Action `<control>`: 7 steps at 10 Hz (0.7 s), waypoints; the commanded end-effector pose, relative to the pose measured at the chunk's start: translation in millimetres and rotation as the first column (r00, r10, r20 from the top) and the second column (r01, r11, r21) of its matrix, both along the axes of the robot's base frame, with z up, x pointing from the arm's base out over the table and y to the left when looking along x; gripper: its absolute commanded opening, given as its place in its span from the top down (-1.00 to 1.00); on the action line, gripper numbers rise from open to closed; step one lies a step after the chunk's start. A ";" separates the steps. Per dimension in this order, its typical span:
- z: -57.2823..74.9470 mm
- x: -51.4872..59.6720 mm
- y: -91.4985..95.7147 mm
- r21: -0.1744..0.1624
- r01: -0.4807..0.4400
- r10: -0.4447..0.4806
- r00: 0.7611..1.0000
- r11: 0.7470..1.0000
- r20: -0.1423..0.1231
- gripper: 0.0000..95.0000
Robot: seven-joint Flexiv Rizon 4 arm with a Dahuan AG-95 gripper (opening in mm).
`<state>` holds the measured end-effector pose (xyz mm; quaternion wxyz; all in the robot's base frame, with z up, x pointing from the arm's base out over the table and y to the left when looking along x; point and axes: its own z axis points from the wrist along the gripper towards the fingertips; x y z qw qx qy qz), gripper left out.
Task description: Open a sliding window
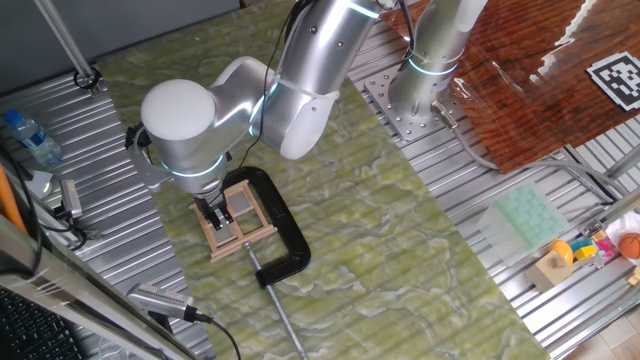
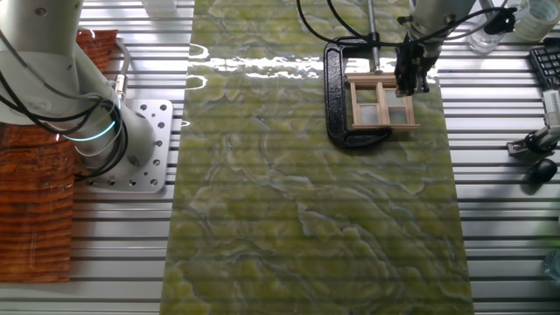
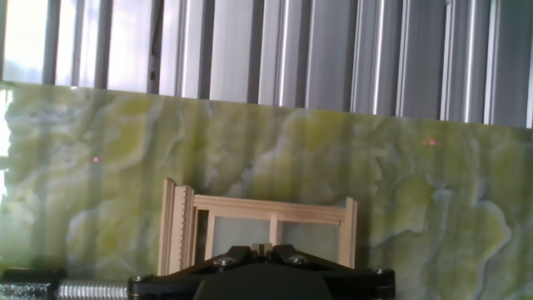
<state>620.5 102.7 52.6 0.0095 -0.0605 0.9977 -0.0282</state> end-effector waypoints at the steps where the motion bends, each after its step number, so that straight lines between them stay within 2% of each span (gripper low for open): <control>1: -0.5 1.6 -0.2 0.003 -0.003 0.003 1.000 1.000 -0.004 1.00; 7: -0.5 1.6 -0.2 0.005 -0.003 0.003 1.000 1.000 -0.002 1.00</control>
